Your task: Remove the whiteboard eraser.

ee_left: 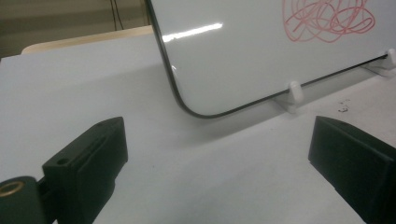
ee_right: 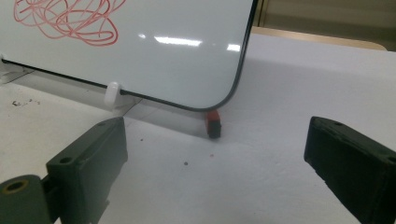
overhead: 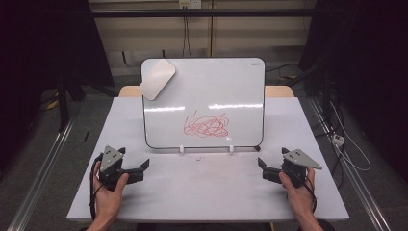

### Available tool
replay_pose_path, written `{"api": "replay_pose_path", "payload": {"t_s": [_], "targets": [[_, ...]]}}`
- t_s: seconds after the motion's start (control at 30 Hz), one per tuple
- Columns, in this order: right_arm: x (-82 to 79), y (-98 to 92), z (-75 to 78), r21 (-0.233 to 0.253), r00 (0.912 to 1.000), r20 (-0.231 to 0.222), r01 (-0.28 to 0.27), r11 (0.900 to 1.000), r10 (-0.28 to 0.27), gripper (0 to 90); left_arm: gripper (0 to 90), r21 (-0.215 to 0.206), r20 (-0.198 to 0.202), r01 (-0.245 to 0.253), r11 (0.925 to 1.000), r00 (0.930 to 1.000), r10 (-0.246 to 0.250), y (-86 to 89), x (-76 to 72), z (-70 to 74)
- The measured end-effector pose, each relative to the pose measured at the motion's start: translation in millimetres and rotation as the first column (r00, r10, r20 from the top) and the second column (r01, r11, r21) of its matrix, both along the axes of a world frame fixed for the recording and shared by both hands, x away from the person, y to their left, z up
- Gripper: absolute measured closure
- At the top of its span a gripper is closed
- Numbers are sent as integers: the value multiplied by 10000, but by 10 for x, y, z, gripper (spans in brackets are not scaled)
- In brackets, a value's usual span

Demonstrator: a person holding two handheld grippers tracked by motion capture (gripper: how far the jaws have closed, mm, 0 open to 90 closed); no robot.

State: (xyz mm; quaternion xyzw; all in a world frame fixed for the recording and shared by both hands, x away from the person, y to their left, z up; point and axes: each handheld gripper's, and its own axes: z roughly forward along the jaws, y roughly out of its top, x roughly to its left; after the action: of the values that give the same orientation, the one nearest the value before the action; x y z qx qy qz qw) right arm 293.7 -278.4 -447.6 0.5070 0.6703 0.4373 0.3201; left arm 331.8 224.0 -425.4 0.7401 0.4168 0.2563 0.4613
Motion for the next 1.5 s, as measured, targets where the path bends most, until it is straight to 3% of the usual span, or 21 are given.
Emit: {"api": "replay_pose_path", "payload": {"t_s": [0.3,0.43,0.57,0.67,0.8,0.9,0.97,1.0,1.07,1.13,1.17,1.23,1.33,1.5], "targets": [[15,-16,-10,156,9999,-98,-40,9999,42,57,62,-28,-207,-1,10000,9998,0,-38,71,2],[18,-20,-15,190,9998,-169,-139,9997,142,55,73,150,-287,-30,9999,9996,35,-80,129,30],[18,-19,-15,180,9997,-190,-156,9997,160,53,79,344,-307,353,9988,9989,-343,-127,173,75],[18,-20,-13,204,9997,-183,-172,9996,176,53,98,316,-159,446,9985,9989,-441,-136,230,144],[16,-20,-15,206,9996,-213,-155,9997,159,53,101,460,96,-175,9988,9998,171,-128,335,260],[23,-17,-21,204,9994,-285,-202,9996,208,52,102,502,432,-250,9984,9988,228,-113,408,383],[25,-12,-23,216,9993,-307,-197,9996,204,52,102,937,863,-432,9947,9956,351,-134,477,510],[25,-11,-22,219,9993,-307,-195,9996,202,52,100,937,863,-432,9947,9956,351,-134,477,510],[24,-10,-21,211,9993,-308,-188,9996,195,52,80,987,824,-91,9951,9966,9,-149,532,574],[23,-12,-22,218,9993,-319,-171,9996,178,52,44,1180,1047,89,9930,9943,-214,-190,575,638],[23,-15,-21,213,9994,-306,-169,9996,175,52,48,1507,1210,311,9881,9914,-497,-235,620,716],[23,-13,-21,199,9994,-317,-158,9997,165,52,68,1588,1209,384,9866,9910,-581,-255,646,758],[25,-8,-21,176,9993,-314,-191,9997,196,53,71,2126,1586,326,9766,9850,-674,-294,724,886],[21,-3,-15,142,9993,-314,-206,9997,210,53,95,2478,1826,447,9678,9789,-920,-369,818,1041]]}}
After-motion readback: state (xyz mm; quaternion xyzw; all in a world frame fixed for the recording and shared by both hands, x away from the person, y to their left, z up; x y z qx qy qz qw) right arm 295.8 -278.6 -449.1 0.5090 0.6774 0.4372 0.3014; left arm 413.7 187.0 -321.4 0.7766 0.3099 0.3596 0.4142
